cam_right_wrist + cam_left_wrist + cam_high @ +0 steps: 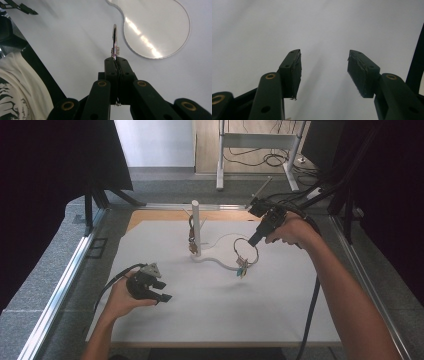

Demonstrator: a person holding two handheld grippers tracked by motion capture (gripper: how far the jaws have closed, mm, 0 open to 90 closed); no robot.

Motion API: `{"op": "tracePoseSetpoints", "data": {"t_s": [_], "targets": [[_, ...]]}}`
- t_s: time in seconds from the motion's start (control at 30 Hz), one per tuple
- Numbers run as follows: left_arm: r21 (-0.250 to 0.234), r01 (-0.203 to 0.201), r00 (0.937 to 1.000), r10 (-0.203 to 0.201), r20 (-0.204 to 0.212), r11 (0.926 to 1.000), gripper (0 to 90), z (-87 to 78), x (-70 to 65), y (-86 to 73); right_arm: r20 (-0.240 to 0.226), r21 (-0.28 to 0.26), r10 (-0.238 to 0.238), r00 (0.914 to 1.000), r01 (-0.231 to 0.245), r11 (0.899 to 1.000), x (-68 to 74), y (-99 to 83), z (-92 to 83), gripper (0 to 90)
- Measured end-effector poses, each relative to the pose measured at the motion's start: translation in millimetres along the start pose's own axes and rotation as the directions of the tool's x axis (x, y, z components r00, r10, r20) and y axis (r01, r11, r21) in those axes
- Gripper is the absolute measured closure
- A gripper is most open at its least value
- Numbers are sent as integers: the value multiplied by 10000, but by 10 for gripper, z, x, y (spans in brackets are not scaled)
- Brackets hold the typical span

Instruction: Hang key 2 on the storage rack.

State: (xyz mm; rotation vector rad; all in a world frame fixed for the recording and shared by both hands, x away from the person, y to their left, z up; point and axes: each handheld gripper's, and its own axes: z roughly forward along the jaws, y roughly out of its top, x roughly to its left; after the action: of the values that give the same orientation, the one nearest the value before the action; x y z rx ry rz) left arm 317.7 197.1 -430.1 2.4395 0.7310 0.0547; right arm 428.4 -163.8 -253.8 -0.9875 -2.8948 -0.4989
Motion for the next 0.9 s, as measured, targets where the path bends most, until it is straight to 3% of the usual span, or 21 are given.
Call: {"op": "tracePoseSetpoints", "data": {"t_s": [0.23,0.9], "targets": [[-45,239,9997,-239,50,9997,454,-18,49,-41,-33,-3,55,10000,-55,10000,-33,80,-8,886],[-125,260,9996,-258,110,9996,454,-45,65,-55,-80,51,83,9999,-83,10000,-117,248,54,886]]}}
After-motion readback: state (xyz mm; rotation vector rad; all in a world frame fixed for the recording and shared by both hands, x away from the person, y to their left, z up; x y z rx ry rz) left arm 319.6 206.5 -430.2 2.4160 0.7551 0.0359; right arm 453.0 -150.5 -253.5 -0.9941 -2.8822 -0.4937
